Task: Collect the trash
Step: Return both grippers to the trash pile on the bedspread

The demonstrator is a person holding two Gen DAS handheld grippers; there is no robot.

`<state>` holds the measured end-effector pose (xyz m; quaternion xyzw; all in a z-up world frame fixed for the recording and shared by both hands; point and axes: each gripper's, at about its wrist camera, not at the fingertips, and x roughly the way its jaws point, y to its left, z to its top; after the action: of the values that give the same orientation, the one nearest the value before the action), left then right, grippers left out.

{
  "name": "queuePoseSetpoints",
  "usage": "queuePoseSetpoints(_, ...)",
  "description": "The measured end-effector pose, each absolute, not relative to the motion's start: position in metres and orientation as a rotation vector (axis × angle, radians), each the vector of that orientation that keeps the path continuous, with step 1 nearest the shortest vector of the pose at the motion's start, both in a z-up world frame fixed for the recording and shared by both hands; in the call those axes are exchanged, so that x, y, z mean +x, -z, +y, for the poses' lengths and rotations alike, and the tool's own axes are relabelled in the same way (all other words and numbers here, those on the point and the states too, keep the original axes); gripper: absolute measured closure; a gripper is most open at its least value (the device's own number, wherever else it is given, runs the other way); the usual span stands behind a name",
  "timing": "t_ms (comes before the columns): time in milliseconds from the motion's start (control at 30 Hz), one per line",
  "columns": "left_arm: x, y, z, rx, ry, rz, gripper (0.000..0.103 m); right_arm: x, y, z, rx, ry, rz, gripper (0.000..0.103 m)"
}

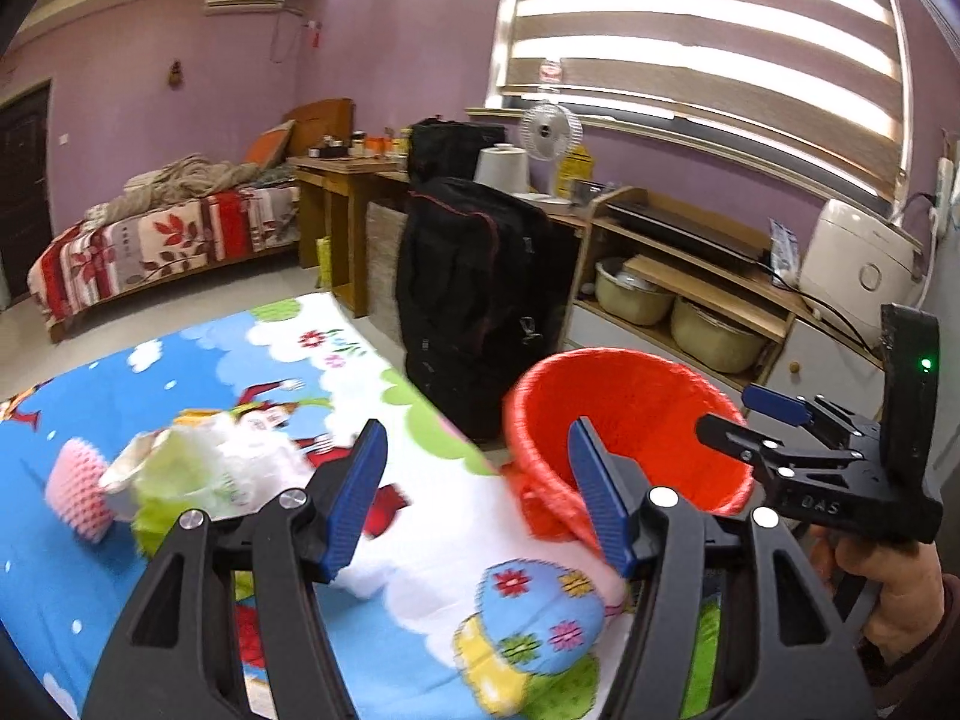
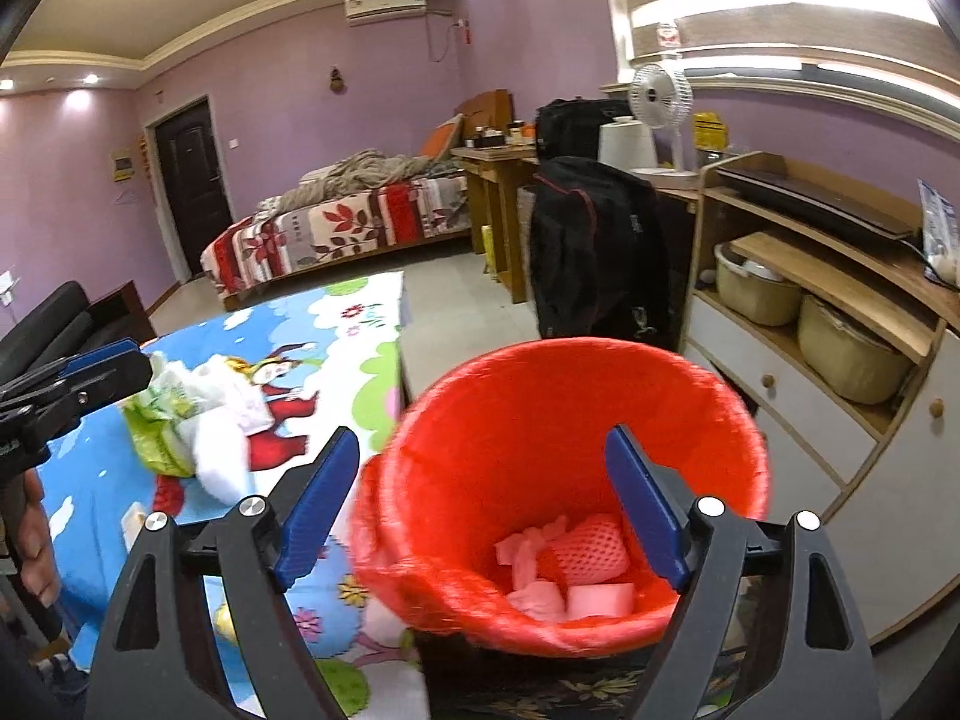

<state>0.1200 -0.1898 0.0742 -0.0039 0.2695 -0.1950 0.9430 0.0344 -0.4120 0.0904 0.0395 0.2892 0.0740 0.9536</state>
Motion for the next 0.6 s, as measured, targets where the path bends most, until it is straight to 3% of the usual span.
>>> queuePoseSetpoints(600,0.081,-0.033,-0.084,-0.050,0.160,0.579,0.035,0.032,-0.076,-0.323,0.036,-0.327,0.615,0.023)
